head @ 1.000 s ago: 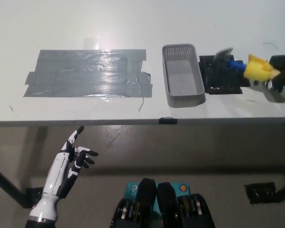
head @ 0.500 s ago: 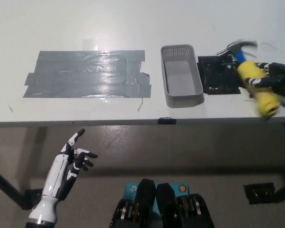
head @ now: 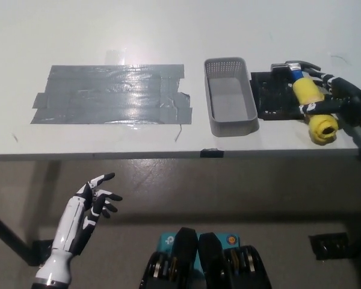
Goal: The robot picks the hammer with right hand and hits the black area on the desk and places it back.
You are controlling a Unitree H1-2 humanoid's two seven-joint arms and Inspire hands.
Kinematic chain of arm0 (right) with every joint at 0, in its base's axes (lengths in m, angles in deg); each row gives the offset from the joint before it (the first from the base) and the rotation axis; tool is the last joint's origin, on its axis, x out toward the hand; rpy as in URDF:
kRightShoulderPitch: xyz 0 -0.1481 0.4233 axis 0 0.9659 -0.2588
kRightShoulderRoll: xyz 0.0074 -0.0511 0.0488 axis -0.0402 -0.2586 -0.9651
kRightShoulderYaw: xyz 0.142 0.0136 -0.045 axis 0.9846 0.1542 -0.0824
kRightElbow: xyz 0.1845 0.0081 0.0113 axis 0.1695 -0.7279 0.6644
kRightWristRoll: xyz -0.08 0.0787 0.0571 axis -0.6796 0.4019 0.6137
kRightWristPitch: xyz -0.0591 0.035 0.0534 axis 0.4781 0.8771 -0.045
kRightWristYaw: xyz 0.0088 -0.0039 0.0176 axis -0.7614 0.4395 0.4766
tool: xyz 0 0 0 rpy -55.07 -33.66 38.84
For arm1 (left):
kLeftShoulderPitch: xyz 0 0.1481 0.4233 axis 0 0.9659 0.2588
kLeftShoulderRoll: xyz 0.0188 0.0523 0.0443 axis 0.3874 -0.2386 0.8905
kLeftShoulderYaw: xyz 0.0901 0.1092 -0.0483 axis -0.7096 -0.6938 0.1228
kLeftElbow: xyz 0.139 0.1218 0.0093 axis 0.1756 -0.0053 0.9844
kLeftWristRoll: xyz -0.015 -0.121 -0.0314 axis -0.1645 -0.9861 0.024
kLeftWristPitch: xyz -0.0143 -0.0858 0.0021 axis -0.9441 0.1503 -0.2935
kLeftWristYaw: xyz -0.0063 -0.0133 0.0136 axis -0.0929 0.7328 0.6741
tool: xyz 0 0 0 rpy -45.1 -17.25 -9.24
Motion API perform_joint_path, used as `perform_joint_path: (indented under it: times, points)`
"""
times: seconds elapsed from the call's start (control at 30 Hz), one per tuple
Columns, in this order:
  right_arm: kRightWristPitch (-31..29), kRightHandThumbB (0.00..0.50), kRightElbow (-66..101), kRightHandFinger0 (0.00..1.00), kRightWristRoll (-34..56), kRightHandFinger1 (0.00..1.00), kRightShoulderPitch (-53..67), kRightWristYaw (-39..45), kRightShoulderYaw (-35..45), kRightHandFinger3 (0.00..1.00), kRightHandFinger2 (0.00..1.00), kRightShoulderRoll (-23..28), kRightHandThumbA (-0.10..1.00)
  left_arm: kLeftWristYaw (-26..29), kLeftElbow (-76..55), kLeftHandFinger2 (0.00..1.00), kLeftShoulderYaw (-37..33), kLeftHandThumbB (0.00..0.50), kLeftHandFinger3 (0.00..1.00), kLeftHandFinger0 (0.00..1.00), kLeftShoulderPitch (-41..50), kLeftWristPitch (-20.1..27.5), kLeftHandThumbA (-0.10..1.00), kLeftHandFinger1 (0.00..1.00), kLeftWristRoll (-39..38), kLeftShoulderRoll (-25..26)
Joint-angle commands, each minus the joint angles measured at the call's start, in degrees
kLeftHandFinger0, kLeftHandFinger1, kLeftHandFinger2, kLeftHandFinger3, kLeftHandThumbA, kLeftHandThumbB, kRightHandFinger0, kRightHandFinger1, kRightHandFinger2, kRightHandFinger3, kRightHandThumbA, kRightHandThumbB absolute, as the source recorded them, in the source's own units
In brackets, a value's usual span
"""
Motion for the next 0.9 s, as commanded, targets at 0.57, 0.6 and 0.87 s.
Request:
perform_joint_path:
  times: [0.57,0.6,0.87]
  points:
    - [-3.7,0.335,14.8,1.0,-35.5,1.0,-11.5,-61.1,-21.1,1.0,1.0,17.4,1.0,1.8,-3.5,0.99,1.3,0.117,1.0,0.98,-0.2,-0.2,1.0,1.0,0.8,0.0]
    - [-3.6,0.334,15.0,1.0,-35.6,1.0,-11.5,-61.4,-21.2,1.0,1.0,17.6,1.0,1.8,-3.5,0.99,1.3,0.118,1.0,0.98,-0.2,-0.2,1.0,1.0,0.7,0.0]
    - [-5.0,0.33,22.5,1.0,-35.9,1.0,-10.4,-62.3,-18.3,1.0,1.0,19.0,1.0,1.9,-3.1,1.0,1.2,0.145,1.0,1.0,-0.1,0.5,1.0,1.0,0.9,0.1]
